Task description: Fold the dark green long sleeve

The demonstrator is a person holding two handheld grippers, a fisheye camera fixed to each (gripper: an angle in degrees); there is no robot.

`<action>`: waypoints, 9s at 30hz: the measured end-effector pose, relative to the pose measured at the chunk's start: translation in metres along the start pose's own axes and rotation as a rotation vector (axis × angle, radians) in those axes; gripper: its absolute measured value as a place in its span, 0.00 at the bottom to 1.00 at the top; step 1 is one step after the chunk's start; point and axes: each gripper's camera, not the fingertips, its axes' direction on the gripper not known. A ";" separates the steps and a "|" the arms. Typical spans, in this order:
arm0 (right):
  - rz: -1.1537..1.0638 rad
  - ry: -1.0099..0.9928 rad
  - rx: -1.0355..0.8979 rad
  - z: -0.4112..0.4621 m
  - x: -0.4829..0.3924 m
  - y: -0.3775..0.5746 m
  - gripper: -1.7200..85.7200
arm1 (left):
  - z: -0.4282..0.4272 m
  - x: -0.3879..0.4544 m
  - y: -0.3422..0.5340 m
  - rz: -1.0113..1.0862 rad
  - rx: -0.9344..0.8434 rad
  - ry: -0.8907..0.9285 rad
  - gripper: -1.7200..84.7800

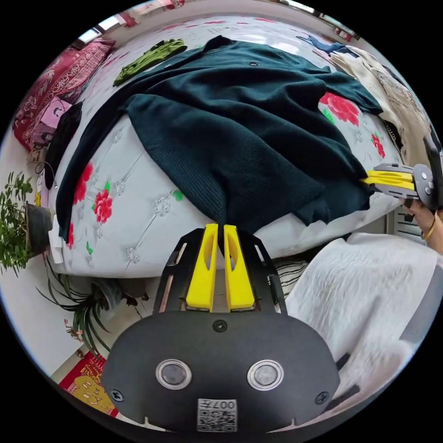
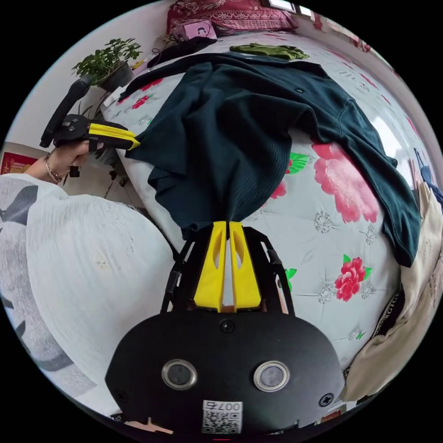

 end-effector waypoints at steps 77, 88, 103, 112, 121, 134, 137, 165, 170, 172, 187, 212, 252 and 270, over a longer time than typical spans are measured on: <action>0.085 0.062 0.056 -0.055 0.085 -0.206 0.02 | -0.004 -0.598 0.132 -1.428 0.566 0.548 0.13; 0.104 0.117 0.060 -0.081 0.098 -0.161 0.02 | 0.046 -0.656 0.158 -1.759 0.729 0.715 0.02; 0.320 0.033 0.261 -0.117 0.136 -0.070 0.02 | -0.238 -0.312 -0.017 0.257 0.994 0.724 0.04; 0.530 -0.050 0.224 -0.088 0.181 -0.010 0.06 | -0.073 -0.146 -0.031 0.248 0.327 0.490 0.10; 0.834 -0.013 0.351 -0.094 0.240 0.052 0.10 | -0.040 -0.187 -0.003 -0.129 0.241 0.407 0.09; 1.835 -0.387 1.319 -0.017 0.294 0.384 0.10 | -0.035 -0.143 0.006 -0.242 0.146 0.457 0.09; 1.827 -0.478 1.463 0.001 0.294 0.382 0.06 | -0.036 -0.148 0.014 -0.338 0.159 0.511 0.09; 0.436 0.344 0.362 -0.069 0.077 -0.090 0.11 | 0.007 -0.185 0.146 -0.673 0.208 0.521 0.09; 0.581 0.320 0.129 -0.023 0.158 -0.084 0.11 | 0.009 -0.179 0.149 -0.679 0.178 0.509 0.09; 0.560 0.279 0.068 -0.004 0.166 -0.083 0.10 | 0.010 -0.177 0.152 -0.687 0.152 0.485 0.10; 0.376 -0.087 0.800 -0.150 0.089 -0.102 0.02 | 0.028 -0.209 0.178 -0.755 0.161 0.502 0.12; 0.475 -0.242 -0.028 0.003 0.003 0.083 0.13 | 0.085 -0.289 0.156 -0.153 0.060 0.654 0.12; 0.686 -0.375 0.434 -0.063 0.232 -0.038 0.13 | -0.038 -0.400 -0.090 -0.421 0.405 0.732 0.12; 0.840 -0.408 0.400 -0.023 0.250 0.008 0.17 | -0.051 -0.439 -0.274 -0.565 0.537 0.665 0.09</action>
